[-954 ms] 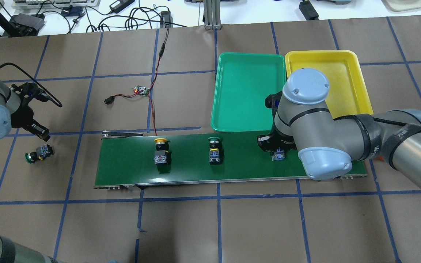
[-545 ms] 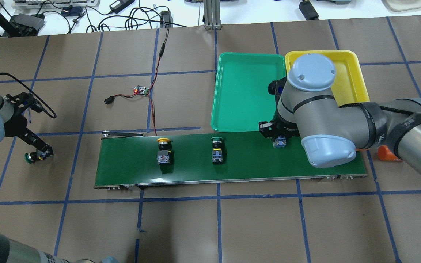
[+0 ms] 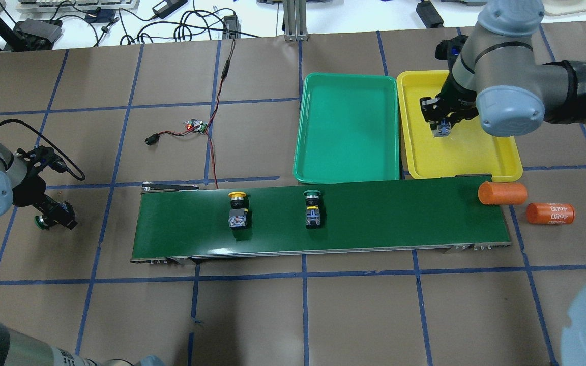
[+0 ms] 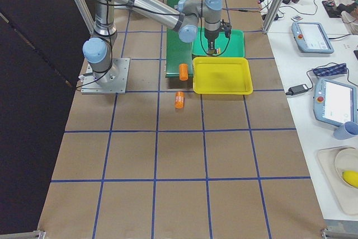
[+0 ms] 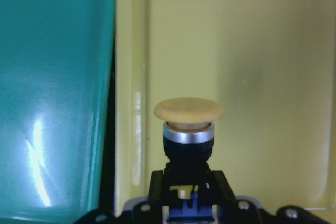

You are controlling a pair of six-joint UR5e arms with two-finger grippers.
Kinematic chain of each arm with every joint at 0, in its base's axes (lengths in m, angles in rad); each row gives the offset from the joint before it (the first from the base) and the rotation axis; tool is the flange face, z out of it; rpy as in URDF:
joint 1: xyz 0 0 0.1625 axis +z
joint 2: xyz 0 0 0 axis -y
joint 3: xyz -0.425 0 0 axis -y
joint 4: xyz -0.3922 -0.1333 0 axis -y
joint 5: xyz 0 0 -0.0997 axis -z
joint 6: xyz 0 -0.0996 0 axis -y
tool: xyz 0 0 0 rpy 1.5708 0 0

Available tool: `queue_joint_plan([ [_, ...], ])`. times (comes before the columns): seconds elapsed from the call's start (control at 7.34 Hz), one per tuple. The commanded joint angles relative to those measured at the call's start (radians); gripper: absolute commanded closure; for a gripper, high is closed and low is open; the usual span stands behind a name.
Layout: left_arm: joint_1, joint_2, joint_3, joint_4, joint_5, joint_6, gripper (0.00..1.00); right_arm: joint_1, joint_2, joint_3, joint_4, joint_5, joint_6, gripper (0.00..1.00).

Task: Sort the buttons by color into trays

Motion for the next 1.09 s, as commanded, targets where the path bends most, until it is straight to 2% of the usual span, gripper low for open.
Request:
queue_joint_plan([
  [0.0,-0.001,-0.017,0.002,0.026,-0.001,-0.002,0.80,-0.140,0.100,-0.061,-0.004,0.012,-0.137,0.71],
  [0.14,-0.001,-0.018,0.013,0.044,-0.003,-0.014,1.00,-0.151,0.122,-0.067,-0.004,0.011,-0.141,0.71],
  [0.27,-0.001,-0.017,0.030,0.041,-0.004,-0.026,1.00,-0.157,0.143,-0.067,-0.006,0.009,-0.164,0.62],
  [0.41,-0.002,-0.006,0.047,0.032,-0.001,-0.029,1.00,-0.163,0.153,-0.066,-0.026,0.009,-0.173,0.09],
  [0.55,-0.019,0.023,0.064,0.005,0.001,-0.107,1.00,-0.161,0.148,-0.066,-0.038,0.010,-0.173,0.00],
  [0.82,-0.120,0.047,0.139,-0.067,0.001,-0.368,1.00,-0.154,0.099,-0.046,-0.021,0.009,-0.171,0.00],
  [0.95,-0.190,0.058,0.160,-0.105,-0.002,-0.541,1.00,-0.125,0.032,-0.022,0.030,0.012,-0.162,0.00],
])
